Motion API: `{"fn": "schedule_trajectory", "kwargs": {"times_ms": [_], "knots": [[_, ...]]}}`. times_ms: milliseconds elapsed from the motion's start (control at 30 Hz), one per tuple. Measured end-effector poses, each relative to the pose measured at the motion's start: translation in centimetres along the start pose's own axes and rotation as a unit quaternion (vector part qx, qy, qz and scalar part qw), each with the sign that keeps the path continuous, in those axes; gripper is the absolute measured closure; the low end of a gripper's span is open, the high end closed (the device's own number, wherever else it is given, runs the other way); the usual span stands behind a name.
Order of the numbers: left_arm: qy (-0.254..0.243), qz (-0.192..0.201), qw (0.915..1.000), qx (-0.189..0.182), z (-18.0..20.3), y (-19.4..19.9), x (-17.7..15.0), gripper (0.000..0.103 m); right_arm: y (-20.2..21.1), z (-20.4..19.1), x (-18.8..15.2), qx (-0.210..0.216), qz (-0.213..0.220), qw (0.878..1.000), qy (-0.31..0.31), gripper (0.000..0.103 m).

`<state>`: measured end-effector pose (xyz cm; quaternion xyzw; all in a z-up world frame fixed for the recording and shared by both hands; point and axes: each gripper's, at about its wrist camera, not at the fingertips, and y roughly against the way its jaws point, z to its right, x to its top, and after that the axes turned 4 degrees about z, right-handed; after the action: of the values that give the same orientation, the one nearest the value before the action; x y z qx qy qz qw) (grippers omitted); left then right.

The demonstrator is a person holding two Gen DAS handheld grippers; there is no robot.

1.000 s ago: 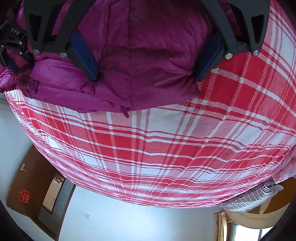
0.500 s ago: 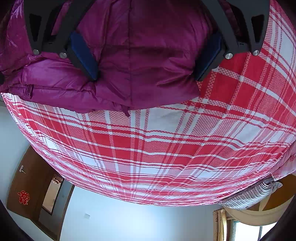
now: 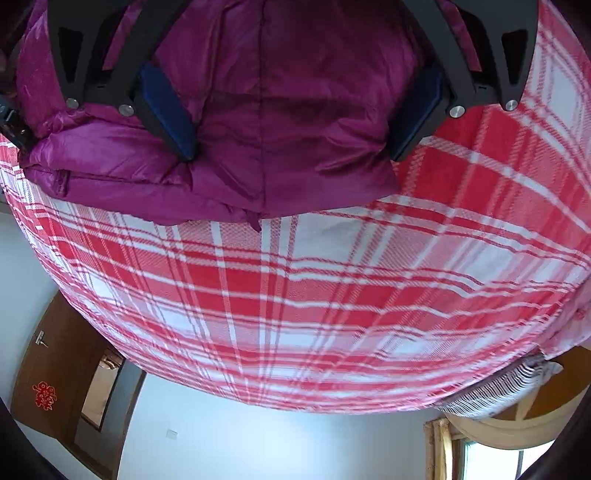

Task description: Fold large clothes

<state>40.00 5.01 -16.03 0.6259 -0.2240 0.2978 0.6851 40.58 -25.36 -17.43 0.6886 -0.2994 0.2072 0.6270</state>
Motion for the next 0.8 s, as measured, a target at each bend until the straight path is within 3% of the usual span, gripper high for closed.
{"fn": "schedule_trajectory", "kwargs": {"times_ms": [133,267,433,500,800], "knots": [[-0.005,0.031,0.9994,-0.012,1.6,3.8,0.0,0.001,0.0,0.1,-0.1,-0.003,0.004,1.000,0.003,0.000],[-0.042,0.057,0.9960,-0.055,6.5,6.8,-0.3,0.001,0.0,-0.2,-0.1,-0.011,0.007,1.000,0.007,0.000],[-0.085,0.027,0.9959,-0.015,9.1,3.2,-2.3,0.001,0.0,-0.2,-0.1,-0.011,0.009,1.000,0.007,0.000],[-0.070,0.003,0.9973,-0.023,8.6,1.5,-2.6,0.001,0.0,-0.2,-0.1,-0.010,0.009,1.000,0.005,0.000],[-0.081,-0.005,0.9967,-0.011,9.1,0.5,-3.0,0.001,0.0,-0.4,-0.2,-0.016,0.009,1.000,0.010,0.000]]}}
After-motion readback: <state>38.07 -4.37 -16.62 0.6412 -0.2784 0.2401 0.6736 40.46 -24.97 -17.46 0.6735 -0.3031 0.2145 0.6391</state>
